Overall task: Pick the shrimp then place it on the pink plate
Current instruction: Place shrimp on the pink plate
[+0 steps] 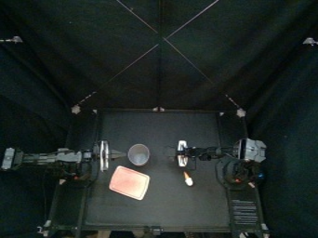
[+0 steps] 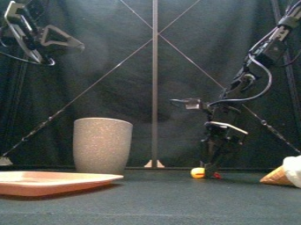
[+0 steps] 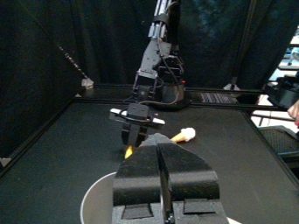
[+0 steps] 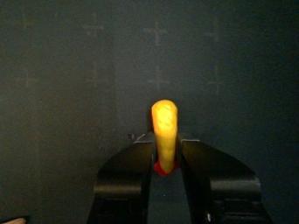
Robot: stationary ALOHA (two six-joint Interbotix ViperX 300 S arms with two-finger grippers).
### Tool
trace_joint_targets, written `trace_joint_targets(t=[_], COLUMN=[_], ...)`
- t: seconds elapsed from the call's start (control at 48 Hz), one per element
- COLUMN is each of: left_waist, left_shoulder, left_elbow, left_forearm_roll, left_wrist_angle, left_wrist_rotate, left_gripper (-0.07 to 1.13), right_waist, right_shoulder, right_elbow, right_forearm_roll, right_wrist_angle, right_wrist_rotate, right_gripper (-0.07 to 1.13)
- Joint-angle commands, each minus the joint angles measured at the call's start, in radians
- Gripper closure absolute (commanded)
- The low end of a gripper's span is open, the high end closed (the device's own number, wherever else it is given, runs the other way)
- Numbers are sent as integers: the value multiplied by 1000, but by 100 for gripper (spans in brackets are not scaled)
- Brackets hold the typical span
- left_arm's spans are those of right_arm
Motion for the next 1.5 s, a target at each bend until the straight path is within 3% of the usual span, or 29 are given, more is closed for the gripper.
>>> trace_joint_targets(t=[0.021,0.188,0.729,1.021,1.229,1.5], left_waist=[2,2,5,29,41,44], left_shoulder=[3,3,3,3,5,3], left_elbow=[-14,-14,-14,-9,2,5], left_forearm_roll=[2,2,2,0,-3,-3], left_wrist_angle=[-11,-11,-11,-11,-11,-11], left_wrist_rotate=[0,0,0,0,-2,0], left_gripper=[99,99,99,99,99,99], right_waist=[2,34,342,377,373,379], right_shoulder=[-17,-38,-8,164,290,414], right_elbow=[-17,-51,-276,-460,-594,-729], right_forearm_roll=[5,5,166,178,262,285], right_wrist_angle=[-2,-2,-40,-117,-158,-158], right_wrist_rotate=[5,15,15,20,26,26], right_gripper=[45,45,45,45,46,45])
